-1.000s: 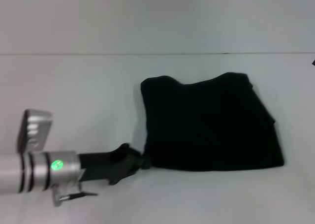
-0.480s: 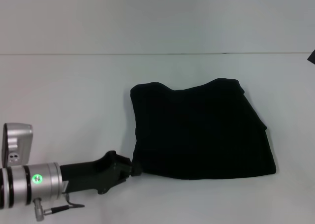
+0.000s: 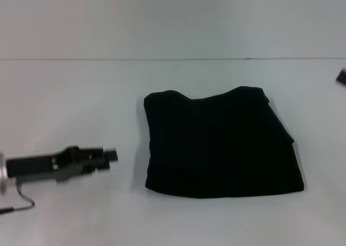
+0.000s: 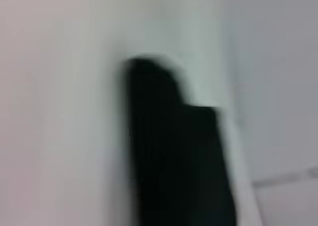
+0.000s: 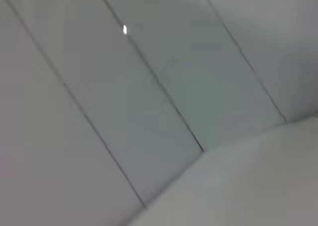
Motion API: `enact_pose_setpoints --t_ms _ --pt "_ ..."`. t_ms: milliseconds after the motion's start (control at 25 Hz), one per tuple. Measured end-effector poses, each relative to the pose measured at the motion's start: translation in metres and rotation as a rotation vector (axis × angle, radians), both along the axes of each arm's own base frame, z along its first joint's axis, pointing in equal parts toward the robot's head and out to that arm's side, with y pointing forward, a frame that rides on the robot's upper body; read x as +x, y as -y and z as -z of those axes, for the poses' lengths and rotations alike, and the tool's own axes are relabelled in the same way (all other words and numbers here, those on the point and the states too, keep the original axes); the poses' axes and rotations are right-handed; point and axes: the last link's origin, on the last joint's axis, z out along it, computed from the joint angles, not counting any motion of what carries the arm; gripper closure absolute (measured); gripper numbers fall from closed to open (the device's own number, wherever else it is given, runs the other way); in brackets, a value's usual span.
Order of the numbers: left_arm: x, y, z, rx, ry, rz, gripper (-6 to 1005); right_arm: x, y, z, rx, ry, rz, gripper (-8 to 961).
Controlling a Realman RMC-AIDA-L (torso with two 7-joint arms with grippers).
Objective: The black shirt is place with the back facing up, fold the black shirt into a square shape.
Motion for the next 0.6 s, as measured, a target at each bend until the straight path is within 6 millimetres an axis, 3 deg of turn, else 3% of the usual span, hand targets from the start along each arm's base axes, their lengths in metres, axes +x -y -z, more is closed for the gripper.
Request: enact_pose_setpoints --t_ms 160,320,480,600 --pt "0.032 -0.018 -0.005 0.128 -0.087 0.448 588 0.007 0.012 0.004 -0.071 0.205 -0.076 145" --pt "0.058 -0.044 0.008 0.186 -0.217 0.714 499 0.007 0.02 0.016 -0.113 0.323 -0.166 145" --pt "0.073 -0.056 0.023 0.214 -0.278 0.822 398 0.001 0.018 0.033 -0.097 0.325 -0.191 144" --pt "0.087 -0.064 0.05 0.247 -0.355 0.897 295 -0.002 0.015 0.046 -0.086 0.329 -0.196 144"
